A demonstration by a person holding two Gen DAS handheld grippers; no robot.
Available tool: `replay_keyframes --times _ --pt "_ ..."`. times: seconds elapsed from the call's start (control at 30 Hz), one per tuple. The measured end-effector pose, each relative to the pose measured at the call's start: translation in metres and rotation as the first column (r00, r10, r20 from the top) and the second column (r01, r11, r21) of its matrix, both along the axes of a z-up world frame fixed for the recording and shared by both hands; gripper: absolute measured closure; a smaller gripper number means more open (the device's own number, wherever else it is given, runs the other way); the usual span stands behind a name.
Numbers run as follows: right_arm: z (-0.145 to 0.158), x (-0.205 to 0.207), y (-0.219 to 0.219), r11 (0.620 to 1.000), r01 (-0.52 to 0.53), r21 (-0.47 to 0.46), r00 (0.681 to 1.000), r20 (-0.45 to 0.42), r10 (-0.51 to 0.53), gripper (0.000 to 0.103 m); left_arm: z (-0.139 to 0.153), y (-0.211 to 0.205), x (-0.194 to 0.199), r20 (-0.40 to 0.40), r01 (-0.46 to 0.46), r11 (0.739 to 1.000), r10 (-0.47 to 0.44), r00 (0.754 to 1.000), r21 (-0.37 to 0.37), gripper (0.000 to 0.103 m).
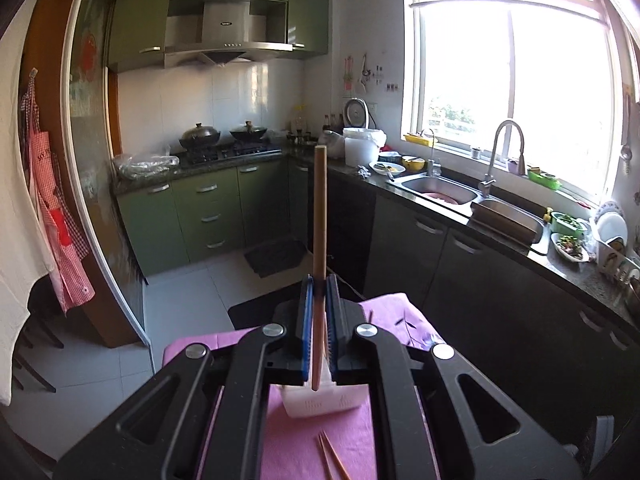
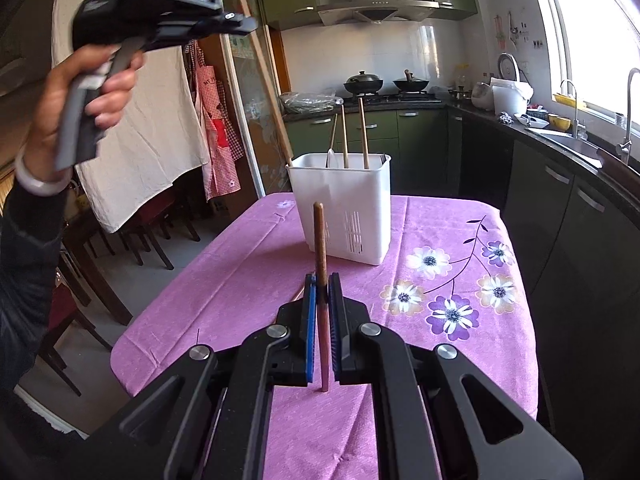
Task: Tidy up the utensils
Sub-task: 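Lower the left tool's chopstick into the white holder and open the left tool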
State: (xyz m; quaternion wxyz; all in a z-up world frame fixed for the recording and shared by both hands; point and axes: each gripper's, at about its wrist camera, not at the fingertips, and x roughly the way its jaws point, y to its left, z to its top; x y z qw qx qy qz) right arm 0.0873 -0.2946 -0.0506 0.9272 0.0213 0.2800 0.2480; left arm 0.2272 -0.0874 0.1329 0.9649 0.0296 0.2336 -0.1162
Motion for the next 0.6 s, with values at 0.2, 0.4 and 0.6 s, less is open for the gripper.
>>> replay_keyframes --times 0.2,0.4,0.6 --pt "-0.003 0.002 -0.002 1.0 -0.012 0.012 1.0 -0.005 0.012 0.096 -0.03 -0.007 0.042 -0.064 -0.036 0.999 0.037 0.997 0.017 0.097" --pt "-0.004 0.008 -0.006 1.0 -0.01 0.028 1.0 -0.019 0.01 0.096 -0.076 -0.003 0.074 -0.175 -0.051 0.998 0.055 0.983 0.029 0.097" --pt "0.013 0.018 -0.005 0.999 -0.015 0.037 1.0 0.005 0.015 0.096 -0.097 0.002 0.076 -0.229 -0.031 0.999 0.034 0.973 0.015 0.097"
